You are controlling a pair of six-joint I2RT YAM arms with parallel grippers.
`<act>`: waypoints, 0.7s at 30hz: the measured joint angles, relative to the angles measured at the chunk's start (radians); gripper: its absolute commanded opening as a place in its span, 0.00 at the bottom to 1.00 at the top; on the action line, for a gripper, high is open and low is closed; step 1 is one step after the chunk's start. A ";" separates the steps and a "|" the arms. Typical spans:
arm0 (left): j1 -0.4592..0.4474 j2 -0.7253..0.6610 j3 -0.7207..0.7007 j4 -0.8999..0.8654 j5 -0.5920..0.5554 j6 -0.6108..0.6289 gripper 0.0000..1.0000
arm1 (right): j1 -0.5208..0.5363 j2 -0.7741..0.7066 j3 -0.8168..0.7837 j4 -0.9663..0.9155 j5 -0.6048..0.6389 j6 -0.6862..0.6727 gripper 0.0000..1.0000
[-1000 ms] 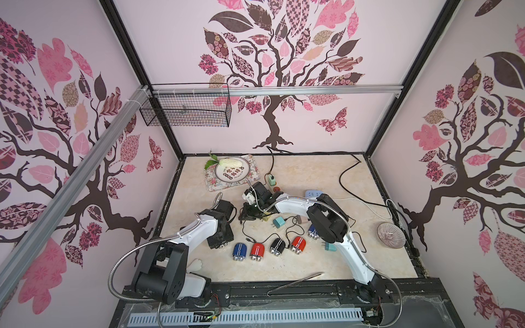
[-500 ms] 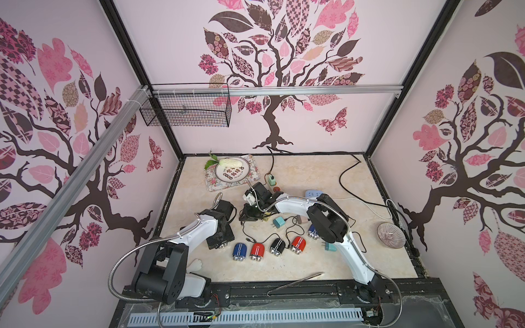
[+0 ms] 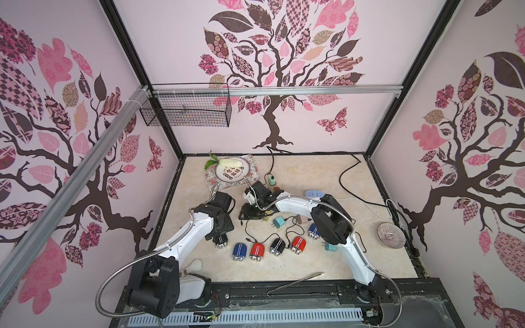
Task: Unplug the electric shaver
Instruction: Place the electric shaver at the center of the board.
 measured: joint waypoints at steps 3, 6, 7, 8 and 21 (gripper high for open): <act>0.000 0.018 0.081 0.000 -0.011 0.016 0.74 | 0.000 -0.040 0.001 -0.043 0.058 -0.030 0.51; 0.000 0.064 0.164 0.008 -0.011 0.031 0.73 | -0.002 -0.079 0.009 -0.085 0.118 -0.062 0.52; 0.000 0.079 0.186 0.011 -0.010 0.034 0.71 | -0.002 -0.089 0.013 -0.096 0.137 -0.071 0.51; 0.000 0.100 0.212 0.018 -0.005 0.040 0.70 | -0.003 -0.101 0.019 -0.111 0.162 -0.084 0.50; -0.001 0.262 0.388 0.159 0.196 0.048 0.47 | -0.145 -0.191 0.026 -0.169 0.361 -0.194 0.47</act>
